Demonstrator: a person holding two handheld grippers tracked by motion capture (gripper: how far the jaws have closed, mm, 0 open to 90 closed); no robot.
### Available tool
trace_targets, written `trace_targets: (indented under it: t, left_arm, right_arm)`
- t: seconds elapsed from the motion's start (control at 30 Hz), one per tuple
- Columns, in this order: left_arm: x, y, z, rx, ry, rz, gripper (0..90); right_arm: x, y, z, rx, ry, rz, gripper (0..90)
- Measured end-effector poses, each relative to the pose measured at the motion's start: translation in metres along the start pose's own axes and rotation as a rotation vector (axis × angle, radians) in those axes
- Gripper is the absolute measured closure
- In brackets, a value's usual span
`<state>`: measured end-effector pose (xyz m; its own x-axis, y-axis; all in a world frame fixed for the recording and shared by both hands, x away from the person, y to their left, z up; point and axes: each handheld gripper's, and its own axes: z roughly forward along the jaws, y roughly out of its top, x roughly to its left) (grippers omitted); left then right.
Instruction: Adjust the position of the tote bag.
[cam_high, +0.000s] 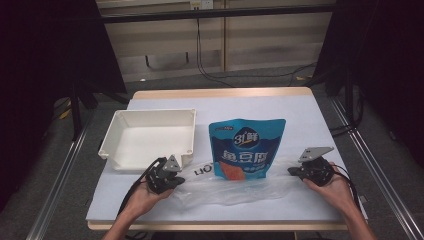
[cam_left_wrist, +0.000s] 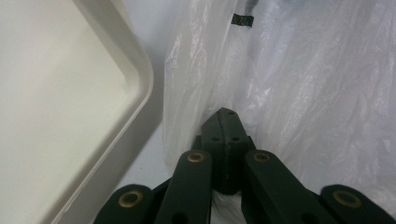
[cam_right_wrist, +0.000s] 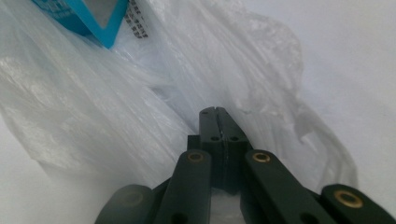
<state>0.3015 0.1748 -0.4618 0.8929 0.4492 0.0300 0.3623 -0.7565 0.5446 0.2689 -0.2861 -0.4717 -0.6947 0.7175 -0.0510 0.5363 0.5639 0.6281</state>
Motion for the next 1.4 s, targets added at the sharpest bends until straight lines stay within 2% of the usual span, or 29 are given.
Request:
trace_targets:
  t: [0.13, 0.17, 0.27, 0.33, 0.43, 0.6, 0.67, 0.7, 0.73, 0.77, 0.8, 0.83, 0.87, 0.9, 0.93, 1.0, 1.1, 1.23, 1.27, 1.3, 1.4]
  left_arm:
    - [0.0, -0.002, 0.0, -0.005, 0.005, 0.009, 90.0]
    - [0.0, -0.001, -0.001, 0.01, 0.007, 0.023, 90.0]
    - [0.0, -0.002, -0.001, 0.002, 0.006, 0.008, 90.0]
    - [0.002, -0.003, -0.001, -0.005, 0.0, -0.001, 90.0]
    - [0.001, -0.003, -0.002, 0.011, 0.008, 0.024, 90.0]
    - [0.0, -0.001, -0.003, 0.025, 0.01, 0.017, 90.0]
    - [0.001, -0.001, -0.003, 0.002, -0.009, 0.006, 90.0]
    - [0.0, -0.001, -0.003, -0.02, -0.002, -0.003, 90.0]
    - [0.0, 0.0, -0.004, -0.038, -0.018, -0.009, 90.0]
    - [-0.001, 0.0, -0.004, -0.057, -0.021, -0.022, 90.0]
    - [0.0, 0.0, -0.006, -0.065, -0.038, -0.014, 90.0]
    - [-0.001, 0.0, -0.006, -0.087, -0.056, -0.028, 90.0]
    - [0.0, 0.001, -0.01, -0.081, -0.054, -0.01, 90.0]
    - [-0.001, 0.002, -0.011, -0.113, -0.054, -0.025, 90.0]
    - [-0.002, 0.002, -0.012, -0.146, -0.067, -0.057, 90.0]
    - [-0.003, 0.004, -0.017, -0.179, -0.075, -0.066, 89.5]
    - [-0.008, 0.007, -0.023, -0.225, -0.082, -0.065, 89.6]
    - [-0.015, 0.013, -0.036, -0.266, -0.084, -0.041, 89.3]
    - [-0.015, 0.014, -0.039, -0.289, -0.102, -0.059, 88.7]
    - [-0.014, 0.015, -0.04, -0.298, -0.108, -0.059, 87.9]
    - [-0.015, 0.014, -0.04, -0.285, -0.092, -0.054, 85.9]
  right_arm:
    - [0.0, -0.001, -0.001, 0.009, -0.024, -0.006, 90.0]
    - [0.0, -0.001, -0.001, 0.012, -0.028, -0.005, 90.0]
    - [0.001, -0.001, -0.002, 0.018, -0.036, -0.002, 90.0]
    - [0.0, -0.002, -0.003, 0.018, -0.033, 0.019, 90.0]
    - [0.0, -0.003, -0.003, 0.021, -0.042, 0.014, 90.0]
    - [0.003, -0.003, -0.003, 0.016, -0.051, 0.005, 90.0]
    - [0.005, -0.002, -0.002, 0.014, -0.071, -0.011, 90.0]
    - [0.006, -0.002, -0.002, 0.01, -0.073, -0.013, 90.0]
    - [0.006, -0.002, -0.003, 0.009, -0.075, -0.016, 90.0]
    - [0.006, -0.001, -0.004, -0.008, -0.069, -0.001, 90.0]
    - [0.006, -0.001, -0.004, -0.019, -0.058, 0.0, 90.0]
    - [0.008, 0.0, -0.006, -0.033, -0.049, 0.017, 90.0]
    - [0.008, 0.002, -0.008, -0.061, -0.038, 0.018, 90.0]
    - [0.008, 0.003, -0.01, -0.074, -0.026, 0.031, 90.0]
    - [0.009, 0.004, -0.011, -0.093, -0.019, 0.037, 90.0]
    - [0.009, 0.006, -0.013, -0.137, 0.008, 0.055, 90.0]
    - [0.011, 0.009, -0.018, -0.177, 0.025, 0.062, 89.8]
    - [0.017, 0.015, -0.028, -0.212, 0.003, 0.063, 89.6]
    - [0.019, 0.017, -0.031, -0.224, 0.008, 0.063, 89.3]
    - [0.021, 0.019, -0.033, -0.237, 0.014, 0.058, 89.3]
    - [0.029, 0.023, -0.038, -0.261, 0.04, 0.046, 89.3]
